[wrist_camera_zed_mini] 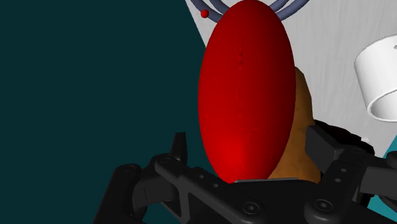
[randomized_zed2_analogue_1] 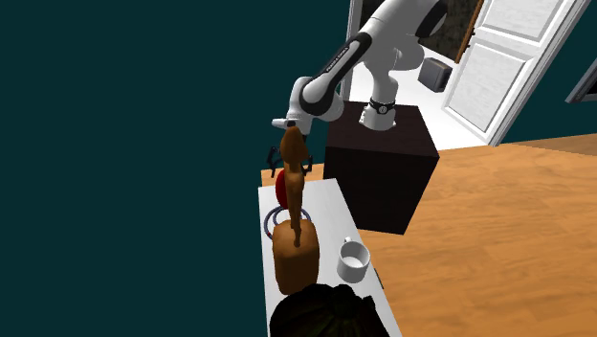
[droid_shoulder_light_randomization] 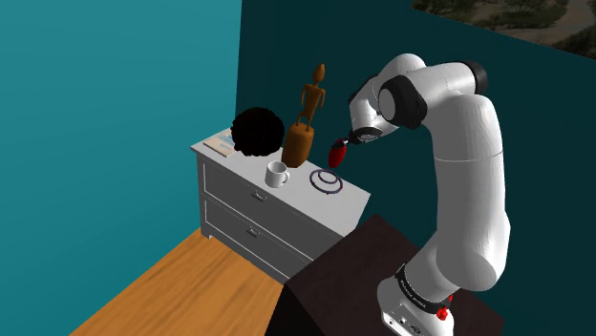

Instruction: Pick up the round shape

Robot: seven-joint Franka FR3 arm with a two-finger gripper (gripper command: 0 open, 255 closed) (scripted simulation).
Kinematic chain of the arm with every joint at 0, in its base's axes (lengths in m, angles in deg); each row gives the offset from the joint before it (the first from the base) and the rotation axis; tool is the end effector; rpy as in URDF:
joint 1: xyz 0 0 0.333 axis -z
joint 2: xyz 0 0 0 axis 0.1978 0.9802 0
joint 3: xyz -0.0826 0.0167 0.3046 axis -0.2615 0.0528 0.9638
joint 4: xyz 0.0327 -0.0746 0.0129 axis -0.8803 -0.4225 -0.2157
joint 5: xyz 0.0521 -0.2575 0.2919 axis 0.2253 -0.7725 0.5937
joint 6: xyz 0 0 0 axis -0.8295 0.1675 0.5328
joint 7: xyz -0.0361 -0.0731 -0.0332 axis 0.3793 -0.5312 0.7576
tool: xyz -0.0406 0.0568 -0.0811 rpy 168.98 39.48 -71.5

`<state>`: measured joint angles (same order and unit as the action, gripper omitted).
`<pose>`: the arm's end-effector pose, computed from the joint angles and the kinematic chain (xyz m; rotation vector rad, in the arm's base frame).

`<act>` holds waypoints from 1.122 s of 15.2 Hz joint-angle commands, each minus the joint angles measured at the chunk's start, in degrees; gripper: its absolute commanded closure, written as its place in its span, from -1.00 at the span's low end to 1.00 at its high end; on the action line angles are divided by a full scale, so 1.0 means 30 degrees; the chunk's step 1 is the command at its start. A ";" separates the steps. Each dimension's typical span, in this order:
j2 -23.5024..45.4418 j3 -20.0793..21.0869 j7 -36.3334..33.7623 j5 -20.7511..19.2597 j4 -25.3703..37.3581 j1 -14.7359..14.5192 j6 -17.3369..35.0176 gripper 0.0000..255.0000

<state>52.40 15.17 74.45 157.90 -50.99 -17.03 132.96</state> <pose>0.5031 -0.3439 0.2146 2.8275 0.1307 0.9733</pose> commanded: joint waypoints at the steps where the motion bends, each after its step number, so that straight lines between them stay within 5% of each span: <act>1: 0.0102 0.0056 0.0194 0.0229 0.0014 0.0043 -0.0012 -1.00; 2: 0.0101 0.0056 0.0189 0.0225 0.0015 0.0041 -0.0010 1.00; 11: 0.0102 0.0055 0.0193 0.0229 0.0014 0.0042 -0.0014 1.00; 17: -0.1182 -0.0535 -0.1297 -0.1671 -0.0461 -0.0508 0.0193 1.00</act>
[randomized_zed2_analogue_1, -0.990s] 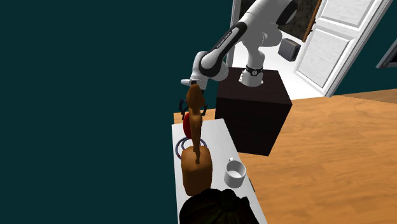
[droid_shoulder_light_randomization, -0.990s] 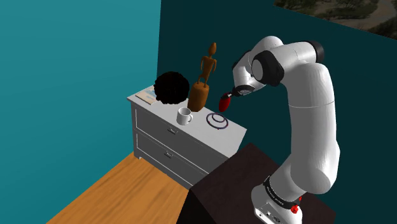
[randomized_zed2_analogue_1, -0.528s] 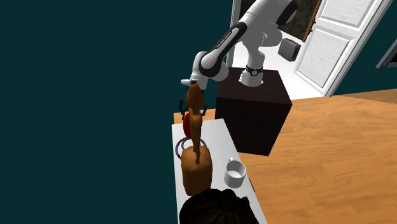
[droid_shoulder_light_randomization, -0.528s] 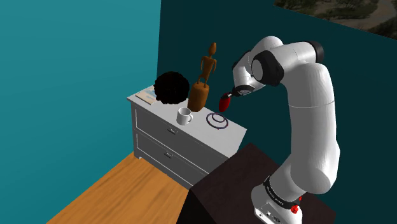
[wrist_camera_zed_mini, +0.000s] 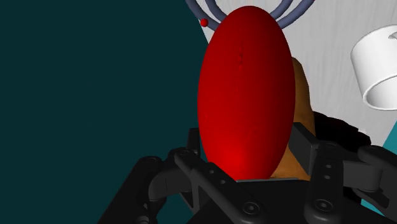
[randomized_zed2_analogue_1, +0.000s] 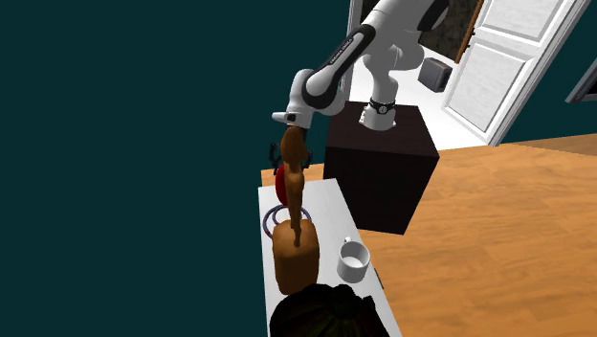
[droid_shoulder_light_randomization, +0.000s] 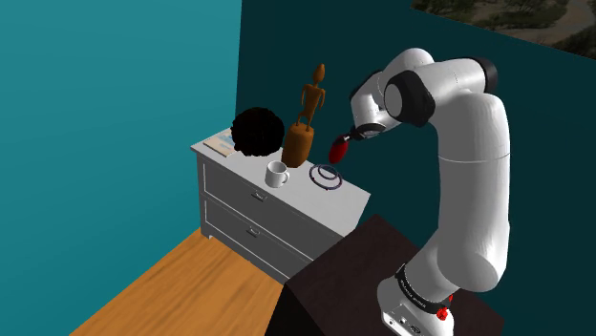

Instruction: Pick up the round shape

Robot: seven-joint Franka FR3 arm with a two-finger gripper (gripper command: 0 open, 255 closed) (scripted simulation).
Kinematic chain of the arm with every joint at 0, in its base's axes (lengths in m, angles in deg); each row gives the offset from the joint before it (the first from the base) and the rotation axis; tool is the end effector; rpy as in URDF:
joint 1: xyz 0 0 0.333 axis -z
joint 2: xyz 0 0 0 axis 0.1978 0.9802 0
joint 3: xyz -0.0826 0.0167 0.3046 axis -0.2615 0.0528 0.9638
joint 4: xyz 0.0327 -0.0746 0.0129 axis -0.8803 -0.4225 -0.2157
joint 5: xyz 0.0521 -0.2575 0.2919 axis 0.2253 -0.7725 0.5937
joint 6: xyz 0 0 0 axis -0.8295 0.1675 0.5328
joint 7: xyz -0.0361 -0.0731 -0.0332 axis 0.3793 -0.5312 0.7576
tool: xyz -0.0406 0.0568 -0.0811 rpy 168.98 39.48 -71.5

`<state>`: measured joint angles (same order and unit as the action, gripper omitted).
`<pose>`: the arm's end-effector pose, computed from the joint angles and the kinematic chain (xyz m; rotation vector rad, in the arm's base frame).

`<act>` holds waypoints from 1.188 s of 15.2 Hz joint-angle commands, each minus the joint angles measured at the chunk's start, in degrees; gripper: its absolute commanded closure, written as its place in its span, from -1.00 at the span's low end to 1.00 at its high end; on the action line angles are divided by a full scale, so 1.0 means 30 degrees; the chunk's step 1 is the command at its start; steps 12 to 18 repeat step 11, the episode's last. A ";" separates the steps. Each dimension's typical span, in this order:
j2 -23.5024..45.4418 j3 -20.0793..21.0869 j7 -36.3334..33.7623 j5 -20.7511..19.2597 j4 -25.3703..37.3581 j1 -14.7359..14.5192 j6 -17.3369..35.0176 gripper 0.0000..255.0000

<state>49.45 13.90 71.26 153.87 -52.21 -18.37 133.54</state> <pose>0.5028 -0.3426 0.2378 2.8275 0.1299 0.9736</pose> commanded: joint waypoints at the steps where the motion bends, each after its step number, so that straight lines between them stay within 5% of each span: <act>1: -0.0409 -0.0221 -0.0499 -0.0656 -0.0129 -0.0158 0.0028 1.00; 9: -0.2037 -0.1205 -0.2746 -0.3431 -0.0610 -0.1053 0.0173 1.00; 18: -0.2065 -0.1229 -0.2790 -0.3484 -0.0618 -0.1074 0.0172 1.00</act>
